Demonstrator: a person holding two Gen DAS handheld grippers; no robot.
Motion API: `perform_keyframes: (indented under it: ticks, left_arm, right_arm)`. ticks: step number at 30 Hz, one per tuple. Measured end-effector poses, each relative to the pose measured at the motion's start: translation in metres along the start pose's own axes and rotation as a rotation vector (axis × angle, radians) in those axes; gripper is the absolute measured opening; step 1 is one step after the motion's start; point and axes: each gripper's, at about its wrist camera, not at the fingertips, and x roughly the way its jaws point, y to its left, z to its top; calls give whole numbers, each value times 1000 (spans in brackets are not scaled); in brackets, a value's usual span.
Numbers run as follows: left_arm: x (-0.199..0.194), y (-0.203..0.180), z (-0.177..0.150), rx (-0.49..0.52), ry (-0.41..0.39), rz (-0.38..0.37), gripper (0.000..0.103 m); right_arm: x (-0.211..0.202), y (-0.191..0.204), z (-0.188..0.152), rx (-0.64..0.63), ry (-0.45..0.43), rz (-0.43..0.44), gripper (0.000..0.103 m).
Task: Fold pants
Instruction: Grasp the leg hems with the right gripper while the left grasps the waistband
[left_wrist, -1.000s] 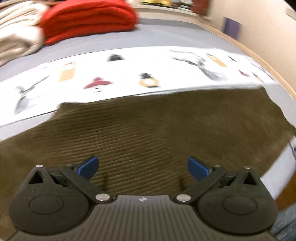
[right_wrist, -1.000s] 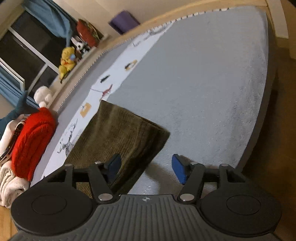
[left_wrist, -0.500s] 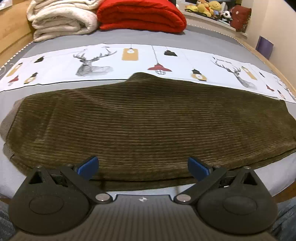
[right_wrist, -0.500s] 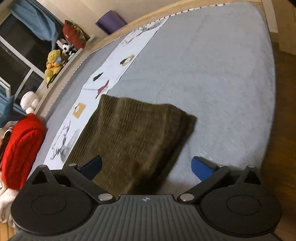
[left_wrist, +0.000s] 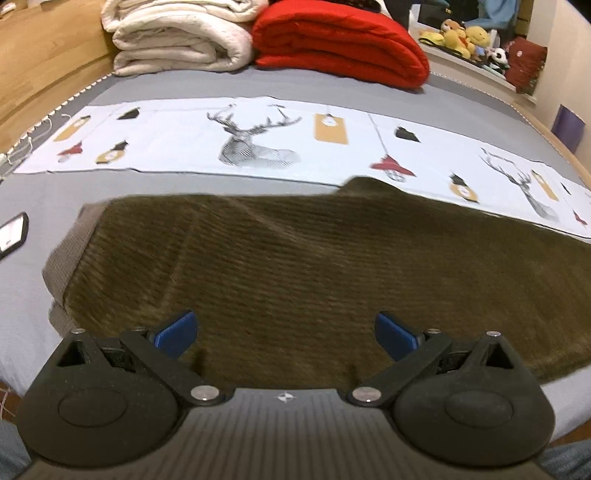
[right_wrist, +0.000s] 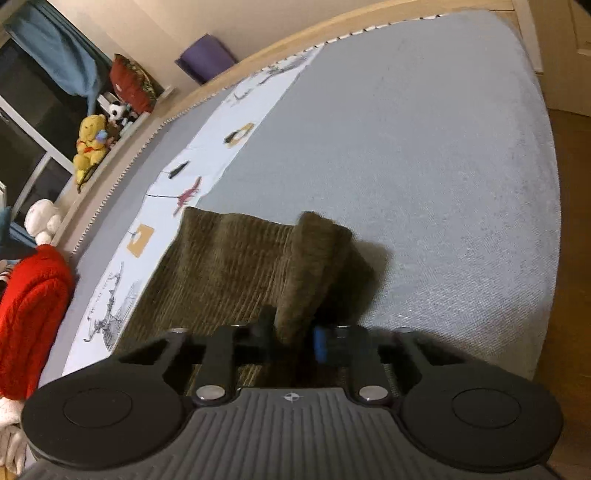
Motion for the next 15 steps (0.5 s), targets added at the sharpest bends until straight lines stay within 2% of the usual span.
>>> perform_keyframes:
  ticks: [4,7,10,15]
  left_arm:
    - [7,20,18,4,-30,34,103]
    - [20,37,34,-2,-9,89,103]
    - [30,54,47,-16,8,107,103]
    - [40,92,55,-126,55,85,103]
  right_arm:
    - [-12,17,-3,-60,-34,5,16]
    - [-21,31,-3,-112,-44,21,16]
    - [-22,46,-4,-166,-47,-20,16]
    - [-17,61,-12,-237,-65,-102,16]
